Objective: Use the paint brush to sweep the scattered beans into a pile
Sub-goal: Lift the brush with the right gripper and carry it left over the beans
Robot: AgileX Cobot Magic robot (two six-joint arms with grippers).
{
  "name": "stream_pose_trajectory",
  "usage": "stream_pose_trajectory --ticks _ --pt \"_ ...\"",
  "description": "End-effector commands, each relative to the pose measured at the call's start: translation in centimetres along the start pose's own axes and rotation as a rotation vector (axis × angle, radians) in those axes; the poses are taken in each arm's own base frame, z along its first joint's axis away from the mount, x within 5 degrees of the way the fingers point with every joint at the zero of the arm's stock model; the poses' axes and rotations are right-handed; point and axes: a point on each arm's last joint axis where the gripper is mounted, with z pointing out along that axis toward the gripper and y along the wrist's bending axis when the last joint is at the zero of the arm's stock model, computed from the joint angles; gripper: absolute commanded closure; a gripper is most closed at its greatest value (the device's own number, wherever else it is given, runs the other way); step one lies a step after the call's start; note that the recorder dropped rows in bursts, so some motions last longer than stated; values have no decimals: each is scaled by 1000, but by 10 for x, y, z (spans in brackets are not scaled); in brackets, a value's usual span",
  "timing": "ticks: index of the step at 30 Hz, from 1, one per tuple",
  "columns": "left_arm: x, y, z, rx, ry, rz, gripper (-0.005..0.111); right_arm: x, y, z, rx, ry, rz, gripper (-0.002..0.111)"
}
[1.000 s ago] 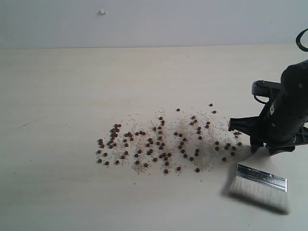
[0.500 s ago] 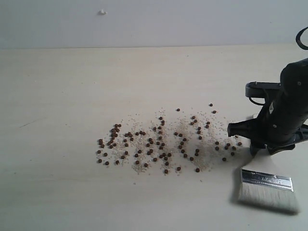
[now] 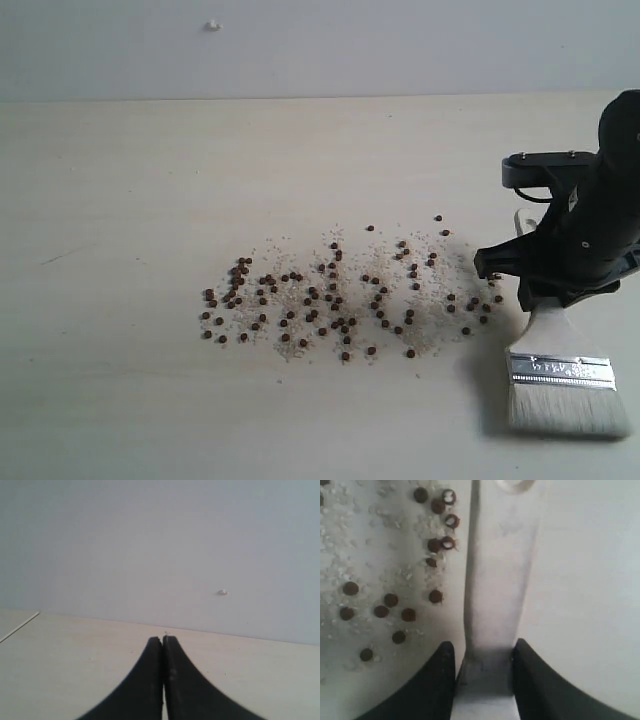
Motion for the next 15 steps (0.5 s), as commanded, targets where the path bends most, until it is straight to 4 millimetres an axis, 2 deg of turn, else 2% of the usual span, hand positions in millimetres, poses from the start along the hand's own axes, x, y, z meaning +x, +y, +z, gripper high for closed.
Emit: stream_pose_trajectory --ticks 1,15 --pt "-1 0 -1 1 -11 1 107 -2 1 -16 -11 -58 -44 108" --pt "-1 0 -1 1 -11 1 107 4 0 -77 -60 -270 -150 108"
